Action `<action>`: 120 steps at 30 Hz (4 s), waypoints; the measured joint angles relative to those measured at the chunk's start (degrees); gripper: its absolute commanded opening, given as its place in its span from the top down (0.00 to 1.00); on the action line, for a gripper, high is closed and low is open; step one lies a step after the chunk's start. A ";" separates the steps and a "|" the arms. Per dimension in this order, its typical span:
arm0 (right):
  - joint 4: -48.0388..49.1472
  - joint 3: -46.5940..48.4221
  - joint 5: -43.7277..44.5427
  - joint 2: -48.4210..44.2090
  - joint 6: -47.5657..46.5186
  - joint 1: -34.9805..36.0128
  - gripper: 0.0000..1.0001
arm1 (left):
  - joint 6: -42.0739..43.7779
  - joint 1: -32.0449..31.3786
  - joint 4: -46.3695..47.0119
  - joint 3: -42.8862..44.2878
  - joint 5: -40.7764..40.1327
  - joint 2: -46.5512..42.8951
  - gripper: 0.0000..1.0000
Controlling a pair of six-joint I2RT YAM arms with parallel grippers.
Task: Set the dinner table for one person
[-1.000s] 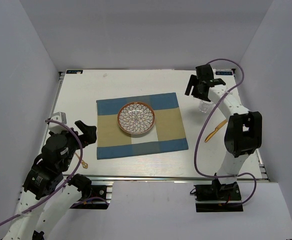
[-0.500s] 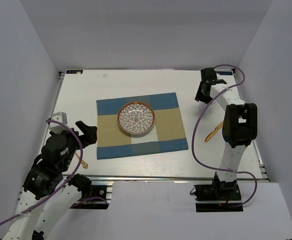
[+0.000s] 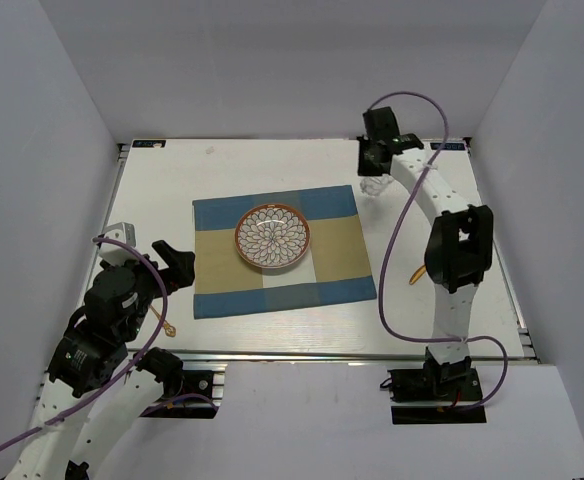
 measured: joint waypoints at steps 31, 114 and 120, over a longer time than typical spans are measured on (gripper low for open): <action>-3.30 5.49 1.77 -0.11 3.54 14.73 0.11 | -0.07 -0.42 -0.04 0.00 -0.11 -0.02 0.02; 10.45 -54.10 -5.20 -32.98 3.58 2.71 1.00 | 0.57 -0.50 -0.02 0.00 0.83 1.99 0.02; 10.32 -51.82 -5.05 -28.15 3.65 6.84 1.00 | 0.57 -0.50 -0.02 0.00 0.83 1.88 0.02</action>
